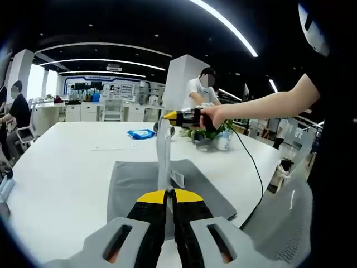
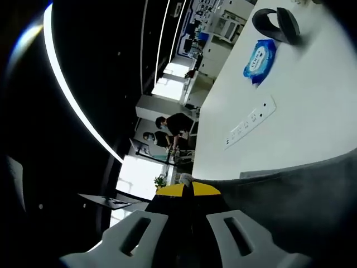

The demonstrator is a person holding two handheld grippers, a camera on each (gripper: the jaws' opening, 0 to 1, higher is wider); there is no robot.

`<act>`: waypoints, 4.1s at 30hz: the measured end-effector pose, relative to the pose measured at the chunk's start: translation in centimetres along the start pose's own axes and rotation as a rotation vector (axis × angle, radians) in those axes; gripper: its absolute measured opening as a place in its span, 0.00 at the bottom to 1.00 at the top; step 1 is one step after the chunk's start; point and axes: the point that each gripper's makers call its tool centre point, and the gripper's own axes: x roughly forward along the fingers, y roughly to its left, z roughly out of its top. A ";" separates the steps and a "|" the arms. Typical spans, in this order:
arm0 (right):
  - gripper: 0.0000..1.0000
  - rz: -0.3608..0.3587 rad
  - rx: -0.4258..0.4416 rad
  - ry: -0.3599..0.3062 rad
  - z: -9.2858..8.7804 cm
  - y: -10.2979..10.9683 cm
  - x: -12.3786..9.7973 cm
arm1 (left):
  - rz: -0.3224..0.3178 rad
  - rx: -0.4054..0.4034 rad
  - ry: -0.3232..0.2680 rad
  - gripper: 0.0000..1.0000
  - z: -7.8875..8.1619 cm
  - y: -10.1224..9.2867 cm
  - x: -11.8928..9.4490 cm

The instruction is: Fold the towel on the table until its edges align and the towel forms a compact rectangular stack.

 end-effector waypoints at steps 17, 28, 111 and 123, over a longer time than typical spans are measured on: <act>0.00 -0.130 0.073 -0.002 -1.9 -8.4 3.6 | 0.044 -0.087 0.083 0.04 -4.7 3.0 0.6; 0.00 -0.174 0.178 -0.029 -4.0 -11.7 6.0 | 0.096 -0.036 0.186 0.04 -7.2 5.8 0.9; 0.00 0.106 0.076 0.044 -7.5 -6.1 9.5 | 0.180 0.016 0.285 0.12 -10.0 11.0 4.3; 0.10 0.048 -0.130 0.129 -6.5 -7.8 7.0 | 0.288 0.006 0.214 0.12 -7.9 13.2 2.7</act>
